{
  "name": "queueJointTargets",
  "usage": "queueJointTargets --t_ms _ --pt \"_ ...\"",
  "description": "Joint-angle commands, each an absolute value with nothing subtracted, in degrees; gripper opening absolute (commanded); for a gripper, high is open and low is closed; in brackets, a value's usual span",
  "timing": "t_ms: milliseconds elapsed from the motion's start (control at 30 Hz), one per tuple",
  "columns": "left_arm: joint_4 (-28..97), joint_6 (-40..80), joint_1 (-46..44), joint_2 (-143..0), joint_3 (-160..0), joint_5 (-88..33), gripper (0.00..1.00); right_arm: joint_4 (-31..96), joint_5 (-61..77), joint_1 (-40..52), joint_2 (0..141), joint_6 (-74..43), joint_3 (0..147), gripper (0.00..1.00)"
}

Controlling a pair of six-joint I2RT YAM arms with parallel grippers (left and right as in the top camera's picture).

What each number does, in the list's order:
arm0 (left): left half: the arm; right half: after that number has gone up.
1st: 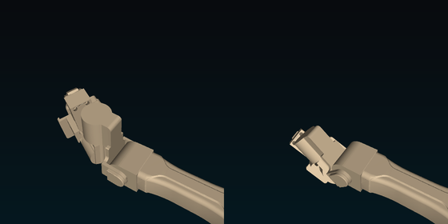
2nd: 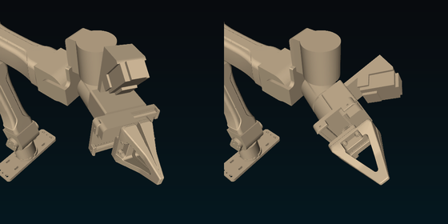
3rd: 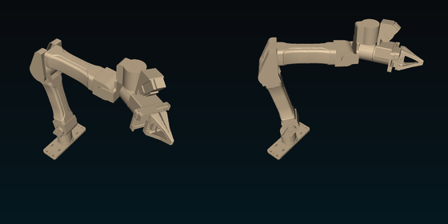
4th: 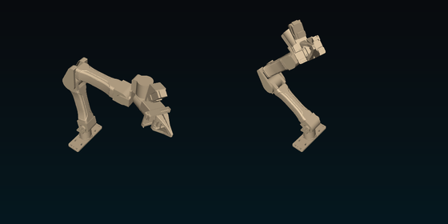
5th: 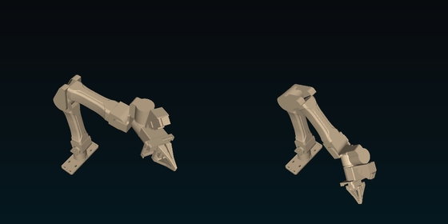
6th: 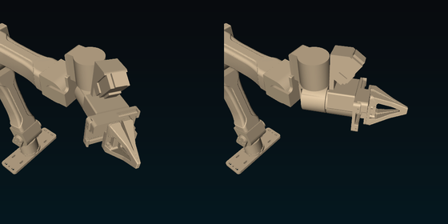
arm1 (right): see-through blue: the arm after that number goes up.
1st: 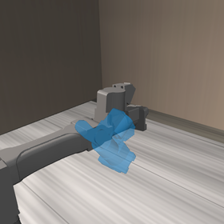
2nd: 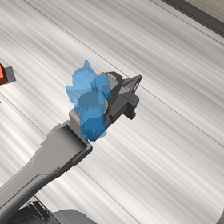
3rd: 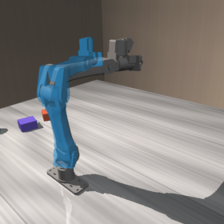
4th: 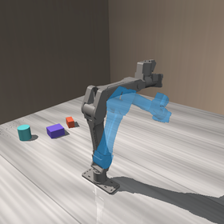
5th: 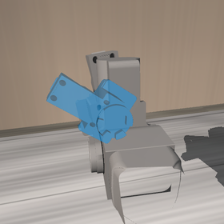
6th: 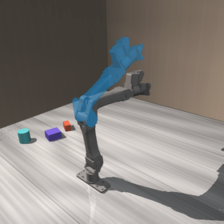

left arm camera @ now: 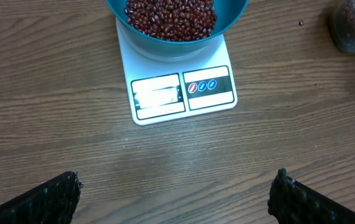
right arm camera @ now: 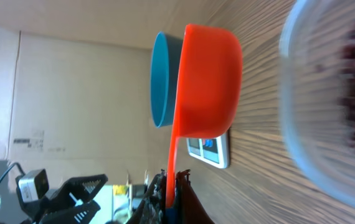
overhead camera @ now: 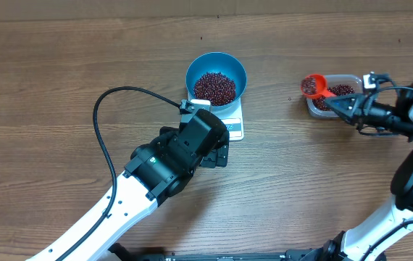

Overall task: Scoop item into bowl and weigh 150g on scale
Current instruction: 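Lift the filled red cup with the right gripper toward the blue bowl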

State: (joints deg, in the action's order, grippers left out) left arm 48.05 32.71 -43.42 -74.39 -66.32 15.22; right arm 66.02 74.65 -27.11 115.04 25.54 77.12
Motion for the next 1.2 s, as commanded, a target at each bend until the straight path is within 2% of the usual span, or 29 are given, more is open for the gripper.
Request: queueJointTargets --t_ms 0,600,700,1167 --pt "48.0 33.4 -43.5 -74.6 -66.5 15.8 1.0 66.2 78.2 -24.2 115.5 26.0 77.3 0.04" --pt "48.0 33.4 -43.5 -74.6 -66.5 15.8 1.0 66.1 81.4 -11.8 115.5 26.0 77.3 0.04" --pt "48.0 33.4 -43.5 -74.6 -66.5 15.8 1.0 65.5 85.6 -9.4 115.5 26.0 77.3 0.04" --pt "48.0 33.4 -43.5 -74.6 -66.5 15.8 1.0 61.8 86.3 -5.7 115.5 25.3 77.3 0.04"
